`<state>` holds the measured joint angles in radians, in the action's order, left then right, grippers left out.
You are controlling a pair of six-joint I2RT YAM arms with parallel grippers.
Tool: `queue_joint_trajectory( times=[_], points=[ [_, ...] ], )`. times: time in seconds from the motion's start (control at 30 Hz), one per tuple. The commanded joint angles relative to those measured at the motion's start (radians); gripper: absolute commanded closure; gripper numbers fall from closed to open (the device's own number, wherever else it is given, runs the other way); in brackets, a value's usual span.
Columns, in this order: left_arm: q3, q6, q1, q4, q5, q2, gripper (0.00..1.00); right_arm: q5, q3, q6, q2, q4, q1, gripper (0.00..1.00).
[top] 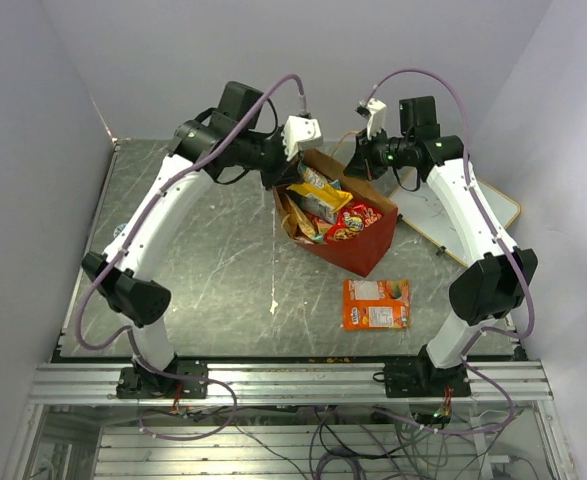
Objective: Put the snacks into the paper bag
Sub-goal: Place the snack in the paper bag.
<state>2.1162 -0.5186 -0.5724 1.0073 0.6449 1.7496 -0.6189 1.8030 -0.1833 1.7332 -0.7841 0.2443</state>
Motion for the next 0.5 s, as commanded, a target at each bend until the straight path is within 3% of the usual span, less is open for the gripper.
queue_joint_trajectory(
  times=[0.0,0.23,0.37,0.47],
  points=[
    [0.093,-0.123,-0.008,0.135,-0.079,0.067,0.93,-0.027,-0.02,-0.005,-0.059,-0.003,0.004,1.0],
    [0.16,-0.172,-0.009,0.214,-0.114,0.185,0.93,-0.017,-0.027,-0.005,-0.065,0.002,0.005,1.0],
    [0.143,-0.148,-0.009,0.187,-0.117,0.225,0.93,-0.013,-0.028,-0.007,-0.063,0.001,0.006,1.0],
    [0.137,-0.089,-0.009,0.134,-0.215,0.258,0.91,-0.01,-0.031,-0.006,-0.064,0.002,0.006,1.0]
  ],
)
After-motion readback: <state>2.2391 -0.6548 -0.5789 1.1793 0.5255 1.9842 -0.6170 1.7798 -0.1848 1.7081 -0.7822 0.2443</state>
